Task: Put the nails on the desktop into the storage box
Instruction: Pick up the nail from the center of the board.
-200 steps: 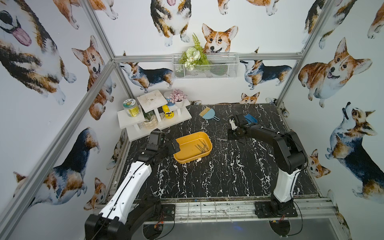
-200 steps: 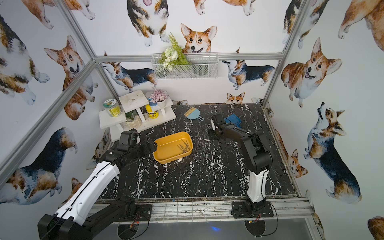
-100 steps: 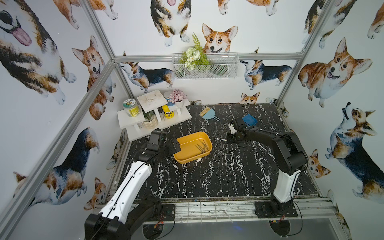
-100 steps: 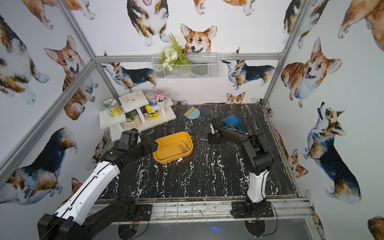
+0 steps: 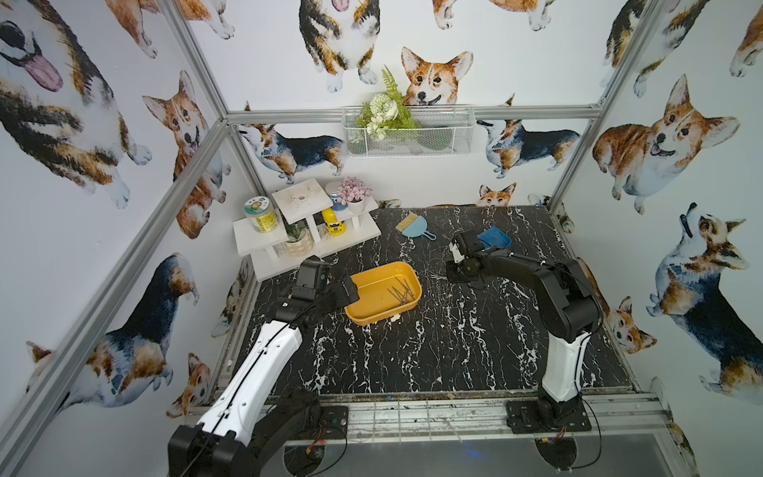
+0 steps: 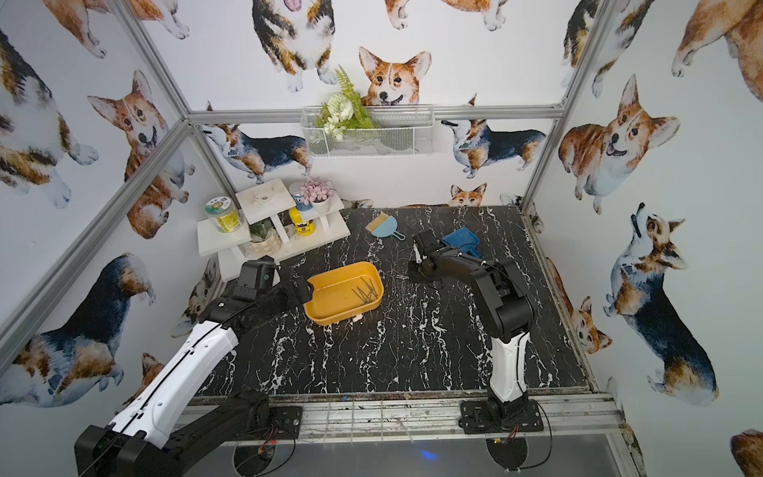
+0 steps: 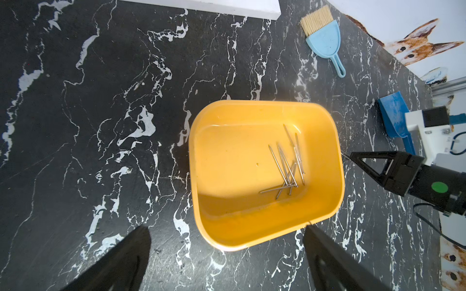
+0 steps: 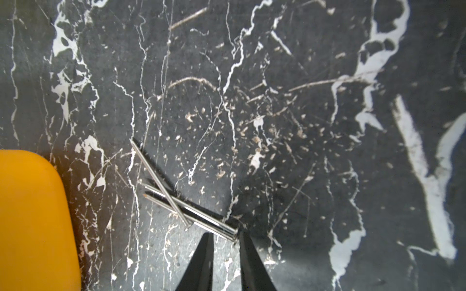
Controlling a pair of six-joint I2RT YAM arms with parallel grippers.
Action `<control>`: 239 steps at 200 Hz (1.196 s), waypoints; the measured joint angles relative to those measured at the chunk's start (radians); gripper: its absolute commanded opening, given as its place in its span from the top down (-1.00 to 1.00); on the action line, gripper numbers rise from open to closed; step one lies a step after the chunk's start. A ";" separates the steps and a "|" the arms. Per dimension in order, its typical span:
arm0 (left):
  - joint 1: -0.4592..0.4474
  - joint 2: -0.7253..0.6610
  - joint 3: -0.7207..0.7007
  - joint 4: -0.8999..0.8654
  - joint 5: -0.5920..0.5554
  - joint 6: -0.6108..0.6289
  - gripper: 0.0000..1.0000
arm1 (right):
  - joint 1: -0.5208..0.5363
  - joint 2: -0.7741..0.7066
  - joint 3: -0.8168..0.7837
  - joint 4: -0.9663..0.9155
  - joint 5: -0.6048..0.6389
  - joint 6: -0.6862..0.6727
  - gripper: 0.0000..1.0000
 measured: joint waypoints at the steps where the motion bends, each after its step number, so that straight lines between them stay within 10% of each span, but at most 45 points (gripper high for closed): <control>1: 0.000 0.000 0.000 0.000 0.000 0.000 -1.00 | 0.000 0.001 0.001 0.000 0.001 0.000 0.54; 239: -0.001 -0.016 -0.013 0.011 0.000 -0.007 -1.00 | -0.005 0.001 -0.001 -0.019 0.030 0.000 1.00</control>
